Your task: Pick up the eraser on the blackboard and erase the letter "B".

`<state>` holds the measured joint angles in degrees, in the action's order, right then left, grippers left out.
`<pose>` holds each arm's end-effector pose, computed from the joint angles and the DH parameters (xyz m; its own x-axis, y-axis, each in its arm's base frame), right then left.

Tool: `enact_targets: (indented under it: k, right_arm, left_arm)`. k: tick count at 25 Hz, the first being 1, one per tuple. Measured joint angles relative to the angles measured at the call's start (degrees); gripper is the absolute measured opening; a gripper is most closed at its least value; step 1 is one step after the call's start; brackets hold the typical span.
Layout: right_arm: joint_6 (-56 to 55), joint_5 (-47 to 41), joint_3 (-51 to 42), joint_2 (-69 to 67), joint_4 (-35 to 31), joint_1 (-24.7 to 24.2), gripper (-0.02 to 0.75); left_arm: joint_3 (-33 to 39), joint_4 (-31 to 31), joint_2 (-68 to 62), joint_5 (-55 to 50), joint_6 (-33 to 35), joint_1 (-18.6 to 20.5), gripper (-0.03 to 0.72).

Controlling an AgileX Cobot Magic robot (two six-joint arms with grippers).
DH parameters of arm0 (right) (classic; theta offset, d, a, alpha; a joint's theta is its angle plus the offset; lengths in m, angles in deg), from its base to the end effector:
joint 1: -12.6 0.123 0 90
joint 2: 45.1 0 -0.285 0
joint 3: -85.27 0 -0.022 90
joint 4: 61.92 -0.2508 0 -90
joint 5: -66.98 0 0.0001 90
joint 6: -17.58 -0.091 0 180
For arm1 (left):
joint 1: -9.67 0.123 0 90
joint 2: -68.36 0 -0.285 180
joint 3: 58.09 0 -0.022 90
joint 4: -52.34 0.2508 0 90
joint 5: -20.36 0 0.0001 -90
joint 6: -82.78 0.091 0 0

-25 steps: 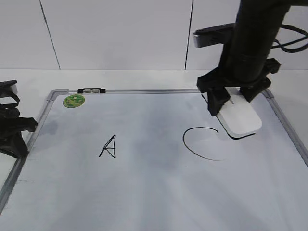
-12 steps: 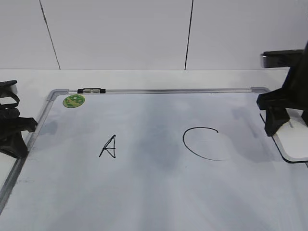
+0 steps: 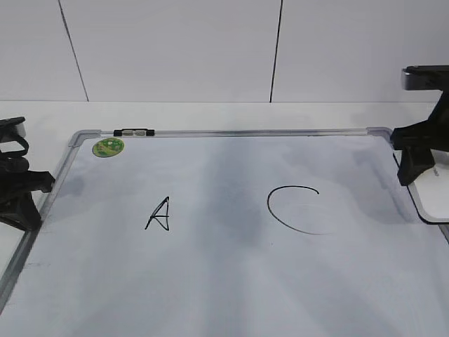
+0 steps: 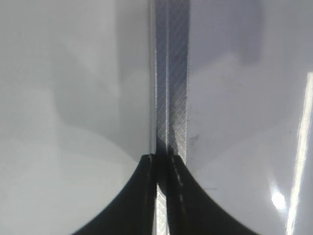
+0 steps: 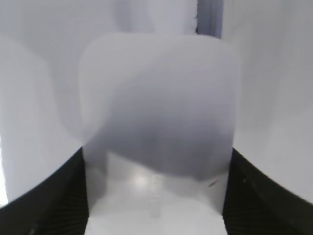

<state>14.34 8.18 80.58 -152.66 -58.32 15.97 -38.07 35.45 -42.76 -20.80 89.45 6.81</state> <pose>0.3403 0.0151 0.2304 -0.9869 -0.0341 -0.1577 -0.0267 0.9984 -0.0493 0.3186 -0.0334 0.1522 -0.9893 -0.0568 -0.1342 -0.0284 0.9784 -0.2046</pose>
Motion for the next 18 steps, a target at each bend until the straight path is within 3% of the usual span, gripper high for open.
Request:
enact_targets:
  k: [18]
  right_arm:
    - [1.32, 1.89, 0.00, -6.55, 0.55, 0.00, 0.528]
  left_arm:
    - [0.00, -0.02, 0.00, 0.00, 0.00, 0.00, 0.020]
